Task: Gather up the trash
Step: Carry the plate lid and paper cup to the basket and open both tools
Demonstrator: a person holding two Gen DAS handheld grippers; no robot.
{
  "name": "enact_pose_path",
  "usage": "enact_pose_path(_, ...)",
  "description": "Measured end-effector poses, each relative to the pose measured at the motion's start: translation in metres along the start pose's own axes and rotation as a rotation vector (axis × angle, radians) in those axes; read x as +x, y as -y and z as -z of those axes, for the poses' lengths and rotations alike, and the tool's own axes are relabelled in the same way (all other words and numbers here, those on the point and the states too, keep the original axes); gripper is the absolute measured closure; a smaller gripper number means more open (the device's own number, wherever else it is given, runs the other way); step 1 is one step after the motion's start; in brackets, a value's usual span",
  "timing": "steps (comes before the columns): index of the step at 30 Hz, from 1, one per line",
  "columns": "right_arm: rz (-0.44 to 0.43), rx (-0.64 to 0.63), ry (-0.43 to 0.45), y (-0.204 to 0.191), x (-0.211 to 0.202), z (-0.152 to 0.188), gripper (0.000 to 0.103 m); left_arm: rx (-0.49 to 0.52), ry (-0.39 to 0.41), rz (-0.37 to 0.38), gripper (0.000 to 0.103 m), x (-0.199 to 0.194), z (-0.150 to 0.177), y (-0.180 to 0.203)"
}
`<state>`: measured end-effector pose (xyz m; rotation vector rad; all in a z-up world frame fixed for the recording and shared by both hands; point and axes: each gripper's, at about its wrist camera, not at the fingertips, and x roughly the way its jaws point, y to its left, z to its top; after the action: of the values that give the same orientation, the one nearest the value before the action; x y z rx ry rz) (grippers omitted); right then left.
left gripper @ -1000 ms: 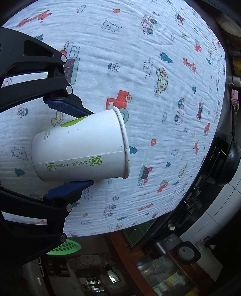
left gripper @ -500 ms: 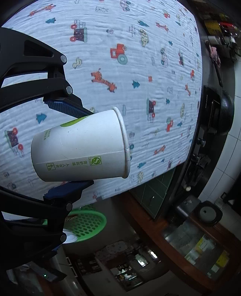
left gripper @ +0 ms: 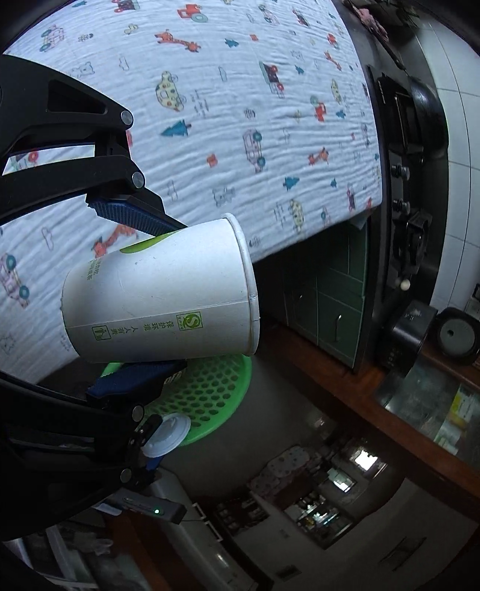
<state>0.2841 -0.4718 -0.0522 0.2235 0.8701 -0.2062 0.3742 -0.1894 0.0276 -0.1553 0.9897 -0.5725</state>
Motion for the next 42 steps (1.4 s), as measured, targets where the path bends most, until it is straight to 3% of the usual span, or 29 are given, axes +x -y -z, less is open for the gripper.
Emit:
enact_pose_path(15, -0.024, 0.019, 0.071, 0.022, -0.031, 0.006, 0.01, 0.142, -0.077, 0.048, 0.039, 0.049, 0.001, 0.089)
enact_pose_path(28, -0.021, 0.038, 0.119, 0.042, -0.068, 0.031, 0.01, 0.205, -0.16, 0.038, 0.039, 0.107, -0.002, 0.129)
enact_pose_path(42, -0.015, 0.024, 0.115, 0.044, -0.074, 0.062, 0.01, 0.244, -0.206, 0.009, 0.035, 0.178, -0.007, 0.154)
